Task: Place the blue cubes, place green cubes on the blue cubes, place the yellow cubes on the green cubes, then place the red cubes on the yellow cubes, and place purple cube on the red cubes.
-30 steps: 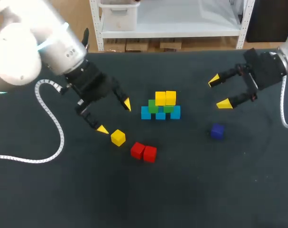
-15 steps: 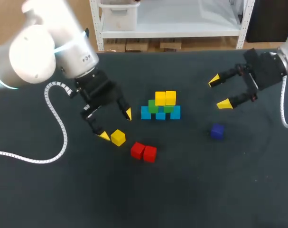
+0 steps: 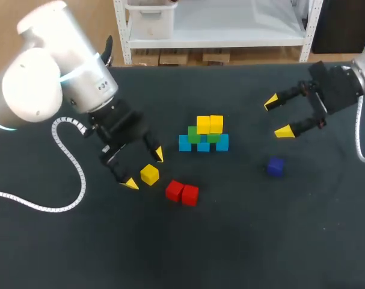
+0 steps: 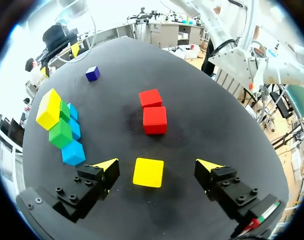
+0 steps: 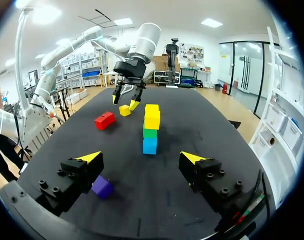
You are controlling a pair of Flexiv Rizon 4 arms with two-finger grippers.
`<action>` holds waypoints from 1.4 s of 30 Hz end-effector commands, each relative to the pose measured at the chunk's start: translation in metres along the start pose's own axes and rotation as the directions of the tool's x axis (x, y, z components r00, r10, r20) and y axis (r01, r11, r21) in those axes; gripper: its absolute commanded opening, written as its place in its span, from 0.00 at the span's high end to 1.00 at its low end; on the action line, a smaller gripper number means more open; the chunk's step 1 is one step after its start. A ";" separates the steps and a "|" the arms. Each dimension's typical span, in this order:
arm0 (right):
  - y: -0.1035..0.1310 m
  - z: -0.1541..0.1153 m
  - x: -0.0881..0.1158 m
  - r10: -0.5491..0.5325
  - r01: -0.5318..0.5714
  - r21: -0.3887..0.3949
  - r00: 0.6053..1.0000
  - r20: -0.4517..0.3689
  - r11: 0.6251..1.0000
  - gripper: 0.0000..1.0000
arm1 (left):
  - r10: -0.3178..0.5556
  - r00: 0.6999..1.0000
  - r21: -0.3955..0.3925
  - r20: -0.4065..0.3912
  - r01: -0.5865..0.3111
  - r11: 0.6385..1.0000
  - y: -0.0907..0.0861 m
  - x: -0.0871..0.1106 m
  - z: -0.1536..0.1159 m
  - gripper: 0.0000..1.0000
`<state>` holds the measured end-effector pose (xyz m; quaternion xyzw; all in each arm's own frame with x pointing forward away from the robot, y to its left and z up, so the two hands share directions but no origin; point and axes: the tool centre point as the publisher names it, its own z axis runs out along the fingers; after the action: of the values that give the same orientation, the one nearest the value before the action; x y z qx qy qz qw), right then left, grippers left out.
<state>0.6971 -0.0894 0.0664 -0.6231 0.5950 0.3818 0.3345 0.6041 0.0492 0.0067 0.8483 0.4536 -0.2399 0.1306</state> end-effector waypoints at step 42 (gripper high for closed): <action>0.000 0.000 0.000 -0.001 0.001 0.000 1.000 0.001 1.000 0.00 | -0.319 0.937 -0.327 0.141 0.348 0.879 0.048 -0.019 -0.059 1.00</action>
<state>0.6971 -0.0895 0.0664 -0.6231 0.5950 0.3818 0.3346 0.6590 0.0385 0.0595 0.7479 0.5807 -0.2457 0.2074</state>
